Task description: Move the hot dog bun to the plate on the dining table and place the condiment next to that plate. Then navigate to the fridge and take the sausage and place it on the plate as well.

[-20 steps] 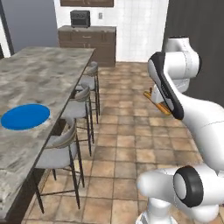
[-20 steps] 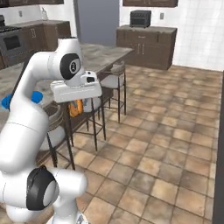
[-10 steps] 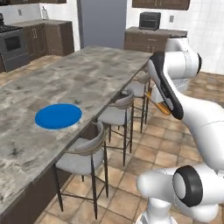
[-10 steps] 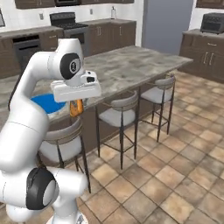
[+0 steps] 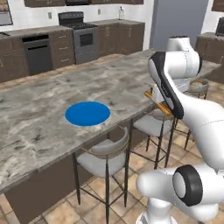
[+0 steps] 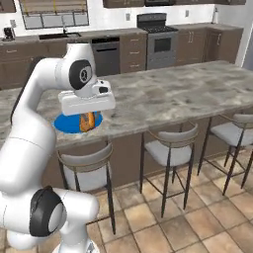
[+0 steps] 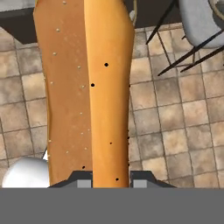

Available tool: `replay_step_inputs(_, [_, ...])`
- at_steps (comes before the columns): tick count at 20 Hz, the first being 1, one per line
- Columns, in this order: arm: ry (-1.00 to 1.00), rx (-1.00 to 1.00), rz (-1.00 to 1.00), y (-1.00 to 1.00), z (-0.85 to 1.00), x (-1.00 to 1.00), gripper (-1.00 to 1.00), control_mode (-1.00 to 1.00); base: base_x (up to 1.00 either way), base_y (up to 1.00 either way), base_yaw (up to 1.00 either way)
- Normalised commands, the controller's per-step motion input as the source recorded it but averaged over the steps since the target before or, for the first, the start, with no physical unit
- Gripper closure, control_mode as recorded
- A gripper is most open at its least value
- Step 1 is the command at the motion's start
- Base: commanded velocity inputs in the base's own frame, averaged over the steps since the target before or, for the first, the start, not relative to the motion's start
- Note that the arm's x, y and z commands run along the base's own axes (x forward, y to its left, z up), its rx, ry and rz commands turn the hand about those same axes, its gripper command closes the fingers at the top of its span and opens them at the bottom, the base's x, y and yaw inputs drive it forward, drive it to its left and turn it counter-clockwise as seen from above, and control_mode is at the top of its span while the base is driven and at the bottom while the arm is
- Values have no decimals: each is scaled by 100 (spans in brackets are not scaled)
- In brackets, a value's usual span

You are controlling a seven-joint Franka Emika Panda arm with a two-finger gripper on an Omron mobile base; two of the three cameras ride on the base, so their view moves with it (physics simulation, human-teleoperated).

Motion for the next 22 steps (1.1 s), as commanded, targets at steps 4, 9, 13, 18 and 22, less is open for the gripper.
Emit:
replay_step_inputs(4, [0, 0, 0, 0, 0, 0, 100, 100, 29, -20, 70])
replay_step_inputs(9, [0, 0, 0, 0, 0, 0, 100, 100, 51, -32, 61])
replay_step_inputs(13, [0, 0, 0, 0, 0, 0, 100, 100, 56, -33, 50])
replay_step_inputs(18, [0, 0, 0, 0, 0, 0, 100, 100, 41, -35, 36])
replay_step_inputs(22, [0, 0, 0, 0, 0, 0, 100, 100, 47, -45, 19])
